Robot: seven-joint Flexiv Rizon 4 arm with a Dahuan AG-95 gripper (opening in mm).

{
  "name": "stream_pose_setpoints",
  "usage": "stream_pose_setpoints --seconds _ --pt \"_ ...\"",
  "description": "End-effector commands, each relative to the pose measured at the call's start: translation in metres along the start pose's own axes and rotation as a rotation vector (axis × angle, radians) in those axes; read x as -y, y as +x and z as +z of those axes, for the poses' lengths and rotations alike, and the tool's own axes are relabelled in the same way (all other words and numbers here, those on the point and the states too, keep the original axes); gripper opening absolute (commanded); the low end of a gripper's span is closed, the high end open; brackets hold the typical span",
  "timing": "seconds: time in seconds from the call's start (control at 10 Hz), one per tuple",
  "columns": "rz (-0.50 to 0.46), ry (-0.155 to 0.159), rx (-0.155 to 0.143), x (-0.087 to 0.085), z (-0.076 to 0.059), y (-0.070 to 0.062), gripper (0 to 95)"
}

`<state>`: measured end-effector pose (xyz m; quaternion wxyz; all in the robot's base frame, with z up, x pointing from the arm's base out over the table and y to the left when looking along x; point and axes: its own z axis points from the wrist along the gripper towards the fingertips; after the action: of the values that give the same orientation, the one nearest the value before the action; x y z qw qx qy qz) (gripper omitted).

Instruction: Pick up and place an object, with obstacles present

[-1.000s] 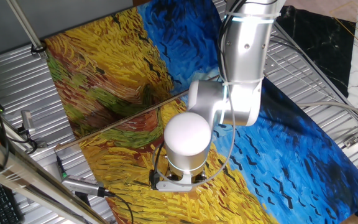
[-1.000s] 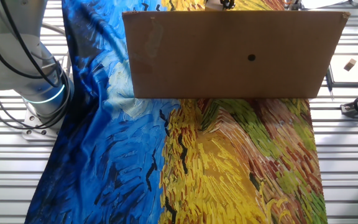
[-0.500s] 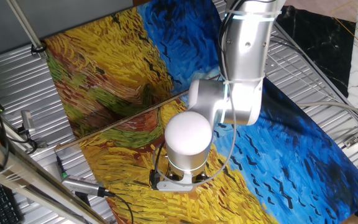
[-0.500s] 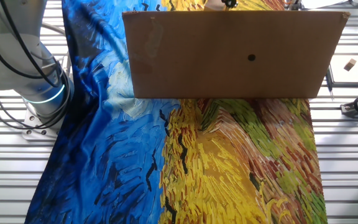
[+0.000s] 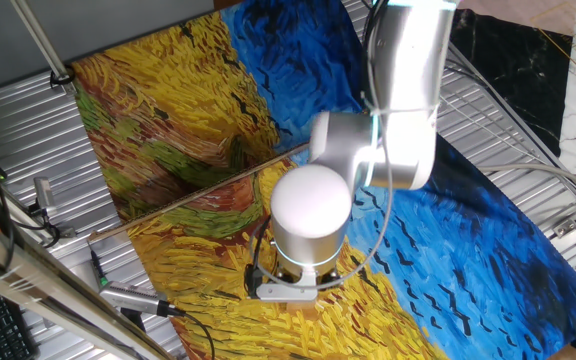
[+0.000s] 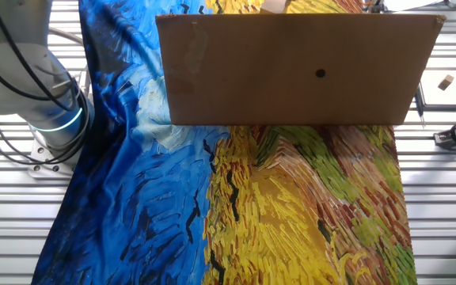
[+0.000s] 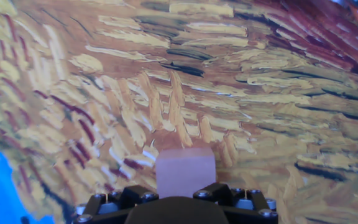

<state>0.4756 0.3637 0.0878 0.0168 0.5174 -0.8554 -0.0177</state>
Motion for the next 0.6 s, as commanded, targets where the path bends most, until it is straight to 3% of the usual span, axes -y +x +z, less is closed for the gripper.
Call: stream_pose_setpoints --seconds 0.1,0.3,0.4,0.5,0.6 --pt "-0.010 -0.004 -0.001 0.000 -0.018 0.006 57.0" --pt "-0.036 -0.008 0.002 -0.002 -0.038 0.015 57.0" --pt "-0.040 -0.010 0.003 -0.004 -0.048 0.019 38.0" --pt "-0.030 -0.011 0.004 -0.007 -0.057 0.023 0.0" --pt "-0.026 -0.014 -0.004 -0.010 -0.066 0.024 0.0"
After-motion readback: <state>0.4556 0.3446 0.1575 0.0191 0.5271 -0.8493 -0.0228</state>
